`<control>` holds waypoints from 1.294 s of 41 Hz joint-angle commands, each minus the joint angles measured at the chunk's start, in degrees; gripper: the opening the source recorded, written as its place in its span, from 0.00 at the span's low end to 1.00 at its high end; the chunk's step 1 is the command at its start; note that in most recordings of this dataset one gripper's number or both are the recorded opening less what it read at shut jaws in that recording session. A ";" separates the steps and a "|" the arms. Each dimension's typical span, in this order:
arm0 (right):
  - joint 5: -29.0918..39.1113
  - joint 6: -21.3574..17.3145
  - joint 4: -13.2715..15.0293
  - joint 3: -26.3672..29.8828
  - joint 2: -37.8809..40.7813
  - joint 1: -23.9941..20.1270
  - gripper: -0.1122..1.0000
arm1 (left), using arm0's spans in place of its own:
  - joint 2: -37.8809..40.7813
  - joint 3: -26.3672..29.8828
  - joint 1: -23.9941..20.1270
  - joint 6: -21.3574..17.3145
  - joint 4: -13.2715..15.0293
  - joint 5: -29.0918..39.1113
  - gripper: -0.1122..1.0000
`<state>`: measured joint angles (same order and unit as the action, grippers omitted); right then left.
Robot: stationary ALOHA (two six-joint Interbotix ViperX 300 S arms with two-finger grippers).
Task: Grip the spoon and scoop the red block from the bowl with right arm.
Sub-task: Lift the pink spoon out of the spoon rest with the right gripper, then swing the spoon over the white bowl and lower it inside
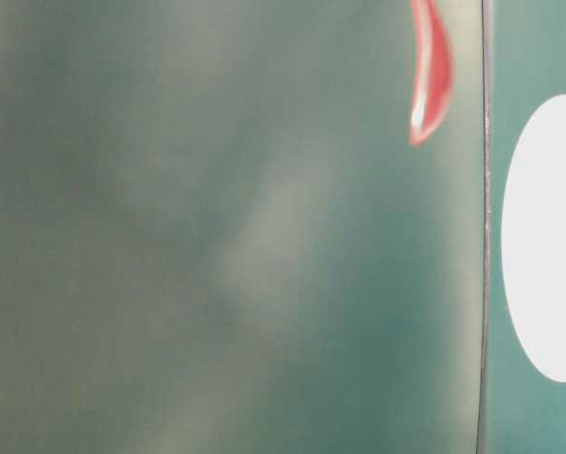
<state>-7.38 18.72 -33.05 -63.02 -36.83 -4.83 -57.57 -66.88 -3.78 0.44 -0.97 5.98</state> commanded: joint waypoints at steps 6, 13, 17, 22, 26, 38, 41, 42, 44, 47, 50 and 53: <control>10.20 0.09 0.44 7.82 0.26 5.63 0.32 | 0.44 0.88 -0.26 -0.09 -0.09 0.44 0.10; 16.35 0.09 0.97 11.78 1.32 8.44 0.32 | 0.44 0.88 -0.26 0.00 -0.09 1.58 0.10; 19.07 0.09 1.05 13.36 2.02 9.40 0.32 | 0.44 0.88 -0.26 0.00 -0.09 1.85 0.10; 22.15 0.00 1.05 15.38 3.16 10.28 0.32 | 0.44 0.88 -0.26 0.00 -0.09 1.85 0.10; 23.99 -0.09 1.05 17.05 4.13 10.99 0.32 | 0.35 0.88 -0.26 0.00 -0.09 1.85 0.10; 32.87 -0.26 1.05 23.20 7.91 14.68 0.32 | 0.18 0.88 -0.26 0.00 -0.09 1.85 0.10; 35.33 -0.26 1.32 24.96 9.23 15.38 0.32 | 0.18 0.88 -0.26 0.00 -0.09 1.85 0.10; 36.39 -0.26 1.41 25.75 9.84 15.64 0.32 | 0.26 0.88 -0.26 0.00 -0.09 1.85 0.10; 37.71 -0.26 1.76 26.72 10.63 15.91 0.32 | 0.26 0.88 -0.26 0.00 -0.09 1.85 0.10; 40.17 -0.35 2.29 28.74 12.57 16.00 0.32 | 0.26 0.88 -0.26 0.00 -0.09 1.85 0.10; 42.28 -0.62 2.72 30.50 14.33 15.91 0.32 | 0.26 0.88 -0.26 0.00 -0.09 1.85 0.10; 44.12 -0.97 3.08 32.34 16.17 16.00 0.32 | 0.26 0.88 -0.26 0.00 -0.09 1.85 0.10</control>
<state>35.33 17.93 -30.23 -33.84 -21.62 10.99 -57.57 -66.88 -3.78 0.44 -0.97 8.09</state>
